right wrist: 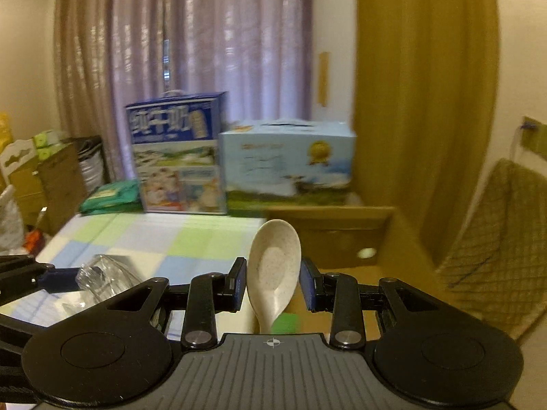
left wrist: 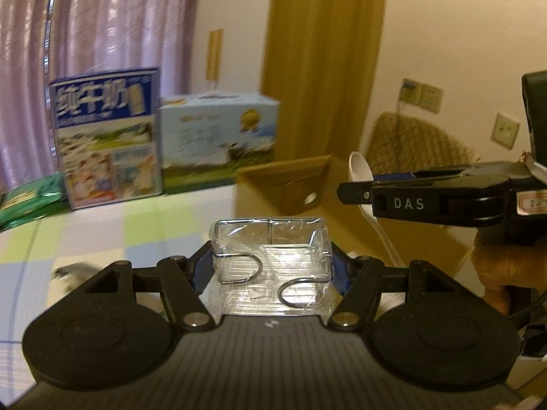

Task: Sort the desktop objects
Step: 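Lower the clear box and spoon into the cardboard box and open both tools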

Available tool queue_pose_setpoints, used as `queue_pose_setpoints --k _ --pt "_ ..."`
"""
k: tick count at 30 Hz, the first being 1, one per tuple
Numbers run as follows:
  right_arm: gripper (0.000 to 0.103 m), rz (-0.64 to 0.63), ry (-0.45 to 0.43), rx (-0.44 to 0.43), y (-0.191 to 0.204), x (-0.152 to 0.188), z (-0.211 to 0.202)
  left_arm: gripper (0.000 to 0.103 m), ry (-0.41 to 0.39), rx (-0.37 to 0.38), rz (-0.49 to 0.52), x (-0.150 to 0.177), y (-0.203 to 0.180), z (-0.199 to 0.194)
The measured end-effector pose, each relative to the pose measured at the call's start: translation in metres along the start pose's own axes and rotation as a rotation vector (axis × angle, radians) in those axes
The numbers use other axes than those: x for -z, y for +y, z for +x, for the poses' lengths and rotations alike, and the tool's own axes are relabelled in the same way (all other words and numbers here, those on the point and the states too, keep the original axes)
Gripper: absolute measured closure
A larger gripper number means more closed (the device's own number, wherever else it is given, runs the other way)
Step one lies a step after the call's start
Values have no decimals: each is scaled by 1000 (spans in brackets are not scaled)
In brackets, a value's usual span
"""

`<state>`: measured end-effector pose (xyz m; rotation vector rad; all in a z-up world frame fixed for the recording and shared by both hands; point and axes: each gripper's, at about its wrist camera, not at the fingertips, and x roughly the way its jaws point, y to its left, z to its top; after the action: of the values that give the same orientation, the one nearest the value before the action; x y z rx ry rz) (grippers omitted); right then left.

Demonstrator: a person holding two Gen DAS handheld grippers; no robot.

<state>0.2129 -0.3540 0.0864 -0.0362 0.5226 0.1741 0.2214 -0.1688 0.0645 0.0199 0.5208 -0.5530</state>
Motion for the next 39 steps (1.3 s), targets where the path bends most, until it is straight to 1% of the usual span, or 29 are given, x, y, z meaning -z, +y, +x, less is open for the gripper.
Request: queue_pose_setpoints --k 2,4,7,11,15,16,17,18,19,20,23,25,30,39 --pt "73 24 10 19 -20 1 -5 41 -14 48 -11 -3 -13 8" --pt "73 46 18 39 -38 3 -9 41 -7 76 -3 -4 -28 17" --pt "73 67 26 64 -61 8 -13 41 2 100 25 -3 -48 28" --pt "73 88 35 82 -81 16 -16 41 23 129 52 0 -70 49" --pt "73 112 43 87 -97 22 -15 40 45 141 78 5 -82 67" --pt "73 116 45 87 -100 23 -14 40 45 145 91 5 -85 70" --pt "73 119 47 89 -103 24 -14 37 46 148 105 7 -89 72" --pt "73 121 49 89 -105 24 -13 30 38 143 120 7 -92 74" --pt "73 122 50 90 -107 24 -12 28 24 137 134 8 -95 73" --pt "73 123 50 90 -109 25 -11 28 15 138 144 8 -97 73" --pt "73 127 53 89 -112 27 -9 28 8 131 133 7 -94 72" --pt "73 126 58 84 -111 27 -6 28 6 114 131 7 -89 71" --pt "73 118 60 76 -107 26 -2 28 9 73 116 6 -75 66" --pt "72 83 70 64 -95 23 7 28 29 46 120 11 -62 60"
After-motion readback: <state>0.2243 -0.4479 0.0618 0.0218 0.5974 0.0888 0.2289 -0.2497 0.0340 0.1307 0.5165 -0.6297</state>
